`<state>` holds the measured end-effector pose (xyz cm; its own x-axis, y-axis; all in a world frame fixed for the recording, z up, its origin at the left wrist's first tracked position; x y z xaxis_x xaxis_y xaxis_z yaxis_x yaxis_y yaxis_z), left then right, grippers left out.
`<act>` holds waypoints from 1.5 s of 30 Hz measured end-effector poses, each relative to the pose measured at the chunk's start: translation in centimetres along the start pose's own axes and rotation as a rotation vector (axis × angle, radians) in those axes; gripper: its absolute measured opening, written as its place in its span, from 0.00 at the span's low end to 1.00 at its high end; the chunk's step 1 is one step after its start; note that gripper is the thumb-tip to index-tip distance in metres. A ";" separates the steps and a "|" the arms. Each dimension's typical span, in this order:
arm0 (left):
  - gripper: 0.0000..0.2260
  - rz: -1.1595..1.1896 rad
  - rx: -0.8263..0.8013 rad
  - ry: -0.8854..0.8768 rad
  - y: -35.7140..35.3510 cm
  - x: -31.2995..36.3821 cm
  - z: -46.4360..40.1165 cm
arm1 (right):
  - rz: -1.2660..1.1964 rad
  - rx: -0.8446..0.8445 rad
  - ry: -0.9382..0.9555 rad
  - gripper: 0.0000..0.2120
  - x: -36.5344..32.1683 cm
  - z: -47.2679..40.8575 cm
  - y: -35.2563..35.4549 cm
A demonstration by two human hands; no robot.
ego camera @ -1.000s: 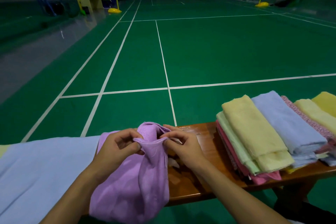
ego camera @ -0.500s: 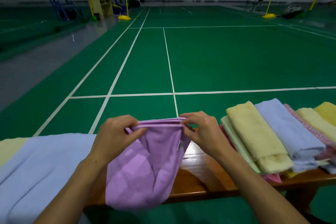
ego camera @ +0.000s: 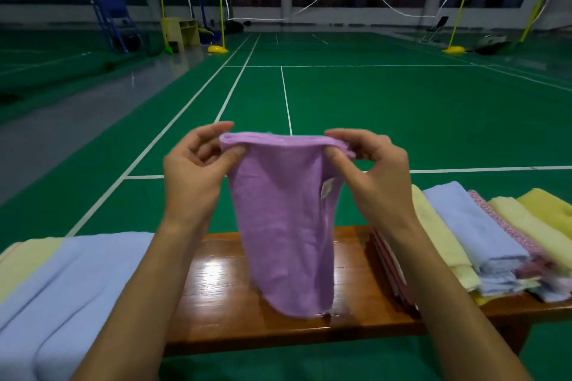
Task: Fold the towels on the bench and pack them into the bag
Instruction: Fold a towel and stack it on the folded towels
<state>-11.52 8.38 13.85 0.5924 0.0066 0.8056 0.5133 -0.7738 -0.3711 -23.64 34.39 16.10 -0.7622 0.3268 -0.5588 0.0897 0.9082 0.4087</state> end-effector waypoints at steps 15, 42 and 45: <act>0.09 -0.054 -0.105 0.060 -1.1 4.5 2.3 | -0.327 -0.017 -0.124 0.08 -2.5 1.2 4.0; 0.06 -0.212 0.107 0.490 8.3 -26.5 2.1 | 0.092 -0.356 -0.557 0.11 19.1 9.6 -18.4; 0.17 -0.249 0.040 0.469 8.3 -26.5 2.0 | 0.042 -0.454 -0.509 0.20 18.5 10.3 -19.8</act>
<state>-21.70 3.09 -11.45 0.1130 -0.1037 0.9882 0.6315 -0.7604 -0.1519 -32.92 25.16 -9.77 -0.3579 0.5425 -0.7600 -0.2493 0.7289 0.6376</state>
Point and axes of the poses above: each hand's wrist, its own z-axis away from the middle knuckle, its own y-axis out of the back of the hand, x = y × z, the point moved 10 cm from there along -z, towards the middle knuckle, and after that the axes turned 12 degrees about z, right-handed, at the moved point
